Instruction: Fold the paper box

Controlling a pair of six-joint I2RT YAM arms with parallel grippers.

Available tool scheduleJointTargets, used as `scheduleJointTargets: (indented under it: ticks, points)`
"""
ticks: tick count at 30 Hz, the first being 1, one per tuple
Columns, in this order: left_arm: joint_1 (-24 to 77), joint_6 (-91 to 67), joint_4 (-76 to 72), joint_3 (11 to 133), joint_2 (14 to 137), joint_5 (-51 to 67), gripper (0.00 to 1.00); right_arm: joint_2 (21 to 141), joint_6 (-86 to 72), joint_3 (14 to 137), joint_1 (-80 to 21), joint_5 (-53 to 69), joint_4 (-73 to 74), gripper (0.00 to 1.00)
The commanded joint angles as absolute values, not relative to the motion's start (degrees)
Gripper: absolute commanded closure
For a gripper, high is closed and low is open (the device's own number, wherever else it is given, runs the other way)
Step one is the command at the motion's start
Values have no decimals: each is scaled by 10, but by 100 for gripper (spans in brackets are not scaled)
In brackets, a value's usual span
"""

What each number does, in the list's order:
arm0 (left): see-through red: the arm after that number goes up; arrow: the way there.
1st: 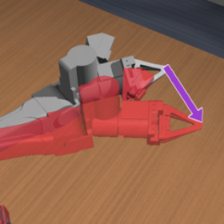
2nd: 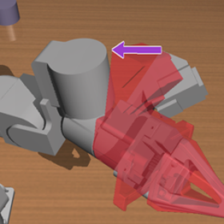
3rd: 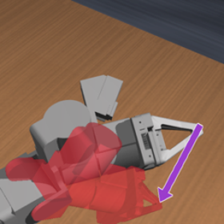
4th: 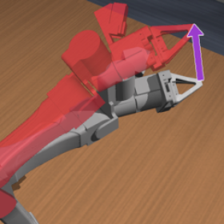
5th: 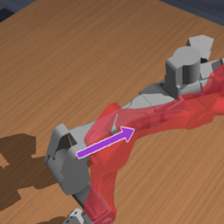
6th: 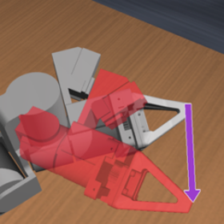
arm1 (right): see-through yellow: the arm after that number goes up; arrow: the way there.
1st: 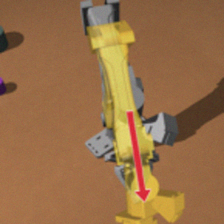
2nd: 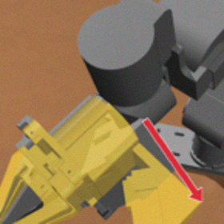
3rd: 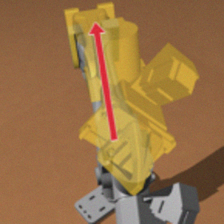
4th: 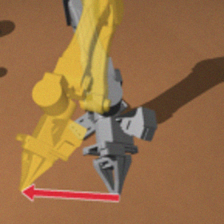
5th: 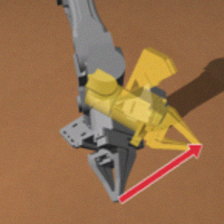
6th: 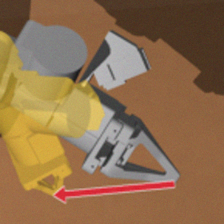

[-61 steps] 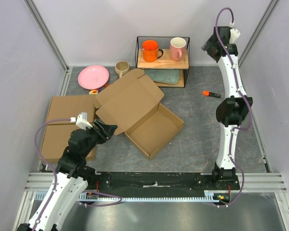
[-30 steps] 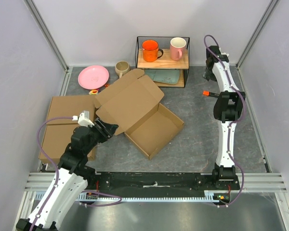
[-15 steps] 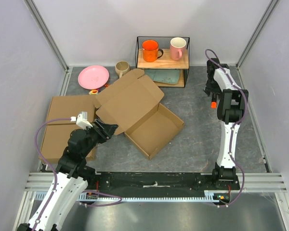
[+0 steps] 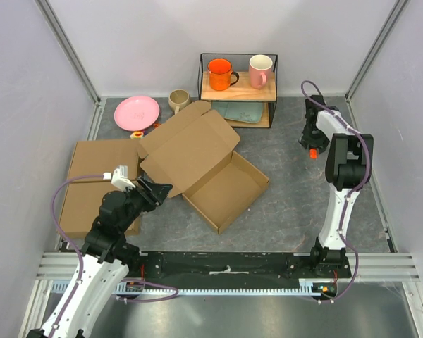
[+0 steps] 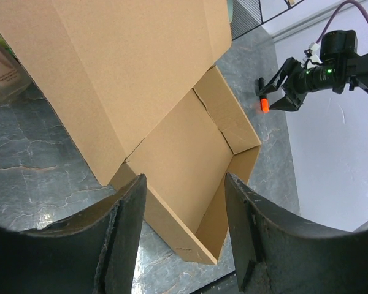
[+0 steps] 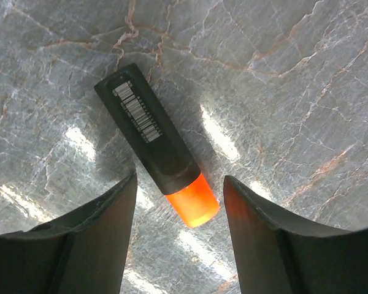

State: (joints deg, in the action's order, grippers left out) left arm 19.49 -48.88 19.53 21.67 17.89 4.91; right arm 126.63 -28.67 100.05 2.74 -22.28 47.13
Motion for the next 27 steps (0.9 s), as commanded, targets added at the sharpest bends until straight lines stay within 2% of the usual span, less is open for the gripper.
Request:
scheduleJointTargets:
  ticks: [1,6,8,9,12,15,21,27]
  points:
    - [197,-500,200,210,163,63,40,1246,-258,912,28,-207,453,42]
    - [197,-502,206,213,159,62,40,1216,-261,827,28,-144,387,70]
    - [197,-502,206,218,160,57,40,1192,-272,794,28,-128,362,76]
    - [198,-501,206,221,161,55,40,1162,-286,770,28,-111,351,83]
    - [197,-498,208,232,160,44,40,1080,-318,731,13,-91,309,91]
    - [197,-488,220,257,158,24,40,980,-323,715,-46,-111,294,94]
    - [196,-472,242,279,154,2,39,808,-338,687,-203,-117,287,94]
    - [196,-473,260,271,145,-12,39,784,-335,660,-357,-115,279,94]
